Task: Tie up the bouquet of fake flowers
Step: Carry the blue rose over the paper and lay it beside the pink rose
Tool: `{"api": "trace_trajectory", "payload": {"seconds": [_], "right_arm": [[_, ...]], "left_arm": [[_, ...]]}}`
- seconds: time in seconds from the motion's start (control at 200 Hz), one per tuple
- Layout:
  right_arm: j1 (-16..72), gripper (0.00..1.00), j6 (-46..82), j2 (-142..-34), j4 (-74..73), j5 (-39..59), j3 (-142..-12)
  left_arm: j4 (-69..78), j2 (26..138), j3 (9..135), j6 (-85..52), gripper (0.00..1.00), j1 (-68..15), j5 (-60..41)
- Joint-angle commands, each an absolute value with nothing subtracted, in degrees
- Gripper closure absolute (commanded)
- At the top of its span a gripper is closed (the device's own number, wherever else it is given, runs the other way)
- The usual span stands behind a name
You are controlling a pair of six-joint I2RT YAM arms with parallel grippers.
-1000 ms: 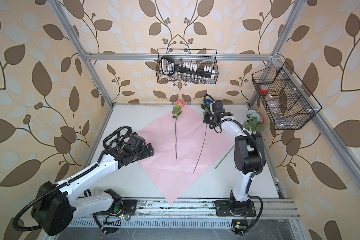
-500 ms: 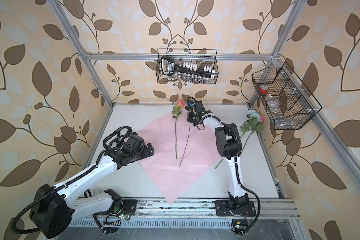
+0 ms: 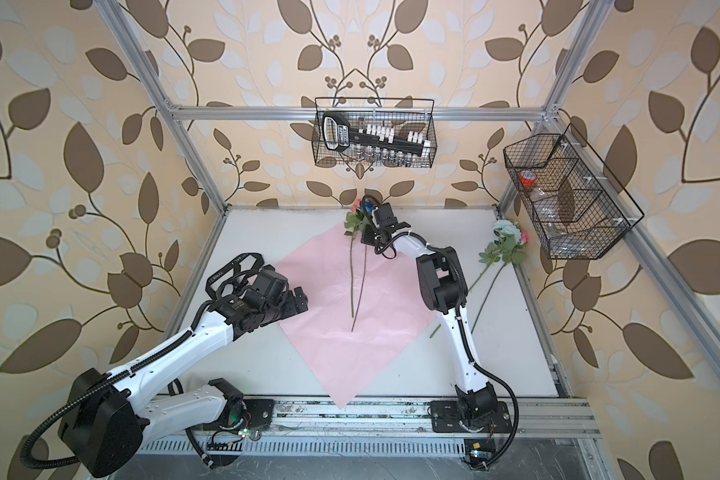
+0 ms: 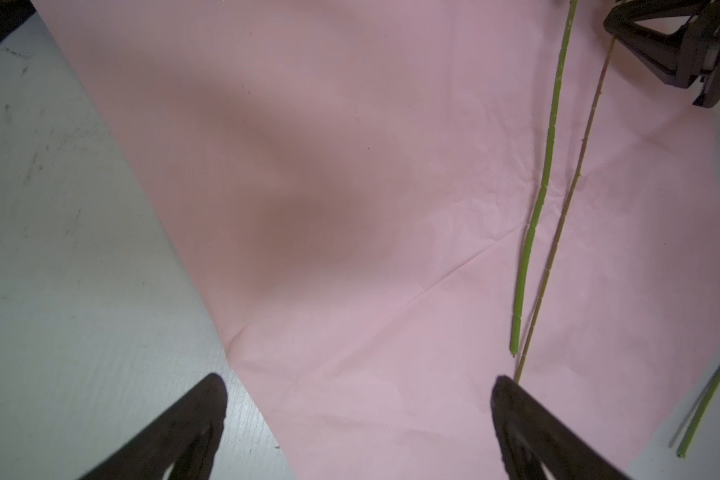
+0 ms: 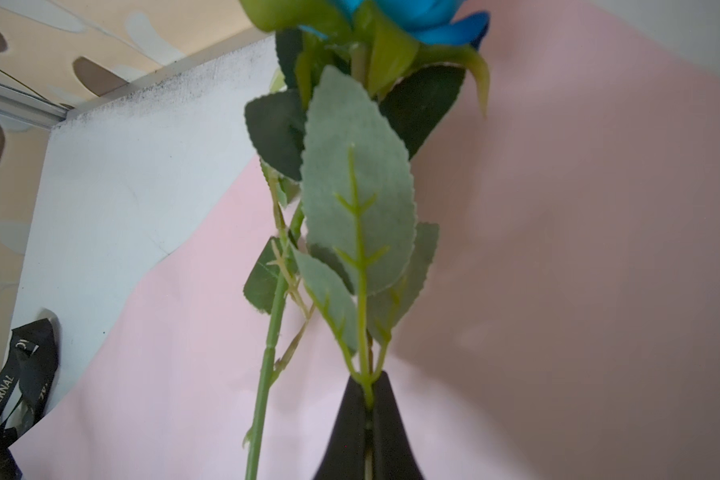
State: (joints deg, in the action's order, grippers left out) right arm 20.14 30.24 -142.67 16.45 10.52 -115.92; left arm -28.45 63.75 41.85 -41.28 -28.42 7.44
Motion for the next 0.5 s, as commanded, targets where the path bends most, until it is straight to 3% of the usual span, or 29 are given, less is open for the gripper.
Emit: {"api": "trace_trajectory", "payload": {"seconds": [0.0,0.055,0.23,0.495], "right_arm": [[20.13,0.93,30.25,-144.48,16.79,11.5,-118.34],[20.14,0.8,30.32,-144.49,16.87,11.34,-118.22],[20.13,0.6,29.86,-142.91,18.05,11.09,-118.17],[16.95,0.49,29.44,-131.74,19.97,10.6,-109.63]], "left_arm": [[-28.45,61.99,41.31,-41.02,0.01,-28.33,7.72],[-28.37,61.74,41.22,-40.96,0.01,-28.38,7.78],[-28.7,61.18,41.14,-40.75,0.01,-28.34,8.26],[-28.34,59.77,40.45,-40.71,0.01,-28.38,8.04]]}}
